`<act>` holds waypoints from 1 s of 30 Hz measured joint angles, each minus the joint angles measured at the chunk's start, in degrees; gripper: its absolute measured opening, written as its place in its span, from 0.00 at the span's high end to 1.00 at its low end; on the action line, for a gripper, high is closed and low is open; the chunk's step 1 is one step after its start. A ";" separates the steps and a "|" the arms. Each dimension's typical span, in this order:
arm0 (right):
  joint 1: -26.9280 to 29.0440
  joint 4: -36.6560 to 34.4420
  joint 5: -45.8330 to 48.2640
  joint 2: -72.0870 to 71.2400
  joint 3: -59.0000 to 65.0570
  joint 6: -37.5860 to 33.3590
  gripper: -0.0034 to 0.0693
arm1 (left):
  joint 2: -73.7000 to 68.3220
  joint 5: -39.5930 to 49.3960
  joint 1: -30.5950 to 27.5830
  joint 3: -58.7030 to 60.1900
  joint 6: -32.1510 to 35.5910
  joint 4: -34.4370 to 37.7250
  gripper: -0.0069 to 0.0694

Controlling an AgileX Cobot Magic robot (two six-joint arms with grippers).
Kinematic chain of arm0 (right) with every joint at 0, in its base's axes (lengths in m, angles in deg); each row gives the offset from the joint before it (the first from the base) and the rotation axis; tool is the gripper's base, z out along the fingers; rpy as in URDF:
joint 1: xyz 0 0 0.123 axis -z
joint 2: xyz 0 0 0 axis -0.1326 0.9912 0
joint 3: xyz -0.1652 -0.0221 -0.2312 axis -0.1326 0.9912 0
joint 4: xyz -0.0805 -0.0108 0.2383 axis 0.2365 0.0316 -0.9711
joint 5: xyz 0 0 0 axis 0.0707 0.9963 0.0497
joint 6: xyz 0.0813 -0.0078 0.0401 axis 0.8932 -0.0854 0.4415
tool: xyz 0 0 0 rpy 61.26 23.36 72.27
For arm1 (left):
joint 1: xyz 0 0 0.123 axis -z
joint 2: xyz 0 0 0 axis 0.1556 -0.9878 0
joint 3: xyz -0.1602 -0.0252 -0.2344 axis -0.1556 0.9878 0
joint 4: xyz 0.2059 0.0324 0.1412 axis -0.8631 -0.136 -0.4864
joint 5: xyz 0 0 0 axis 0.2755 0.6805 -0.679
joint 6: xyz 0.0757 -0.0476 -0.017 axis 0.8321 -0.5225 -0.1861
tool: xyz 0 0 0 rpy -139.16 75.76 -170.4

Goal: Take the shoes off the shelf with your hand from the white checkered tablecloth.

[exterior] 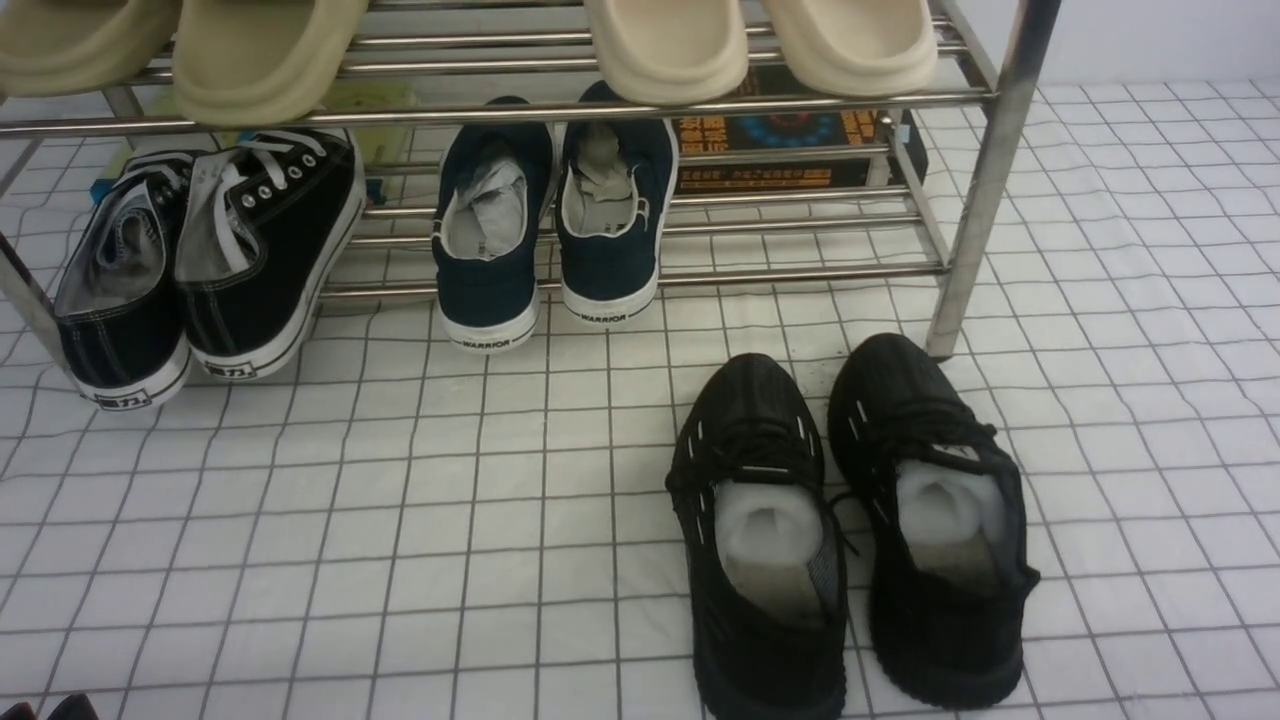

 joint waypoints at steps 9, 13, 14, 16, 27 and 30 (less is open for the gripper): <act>3.94 -0.05 2.89 0.00 -0.51 -0.07 0.90 | 0.00 0.00 0.00 0.00 0.00 0.00 0.59; 4.25 -0.29 2.97 0.00 -0.51 -0.07 0.90 | 0.00 0.00 0.00 0.00 0.00 0.00 0.59; 4.25 -0.34 2.99 0.00 -0.52 -0.07 0.90 | 0.00 0.00 0.00 0.00 0.00 0.00 0.59; 4.25 -0.48 2.99 0.00 -0.52 -0.07 0.90 | 0.00 0.00 0.00 0.00 0.00 0.00 0.59; 4.25 -0.66 2.99 0.00 -0.52 -0.07 0.88 | 0.00 0.00 0.00 0.00 0.00 0.00 0.59; 4.25 -0.66 2.99 0.00 -0.52 -0.07 0.88 | 0.00 0.00 0.00 0.00 0.00 0.00 0.59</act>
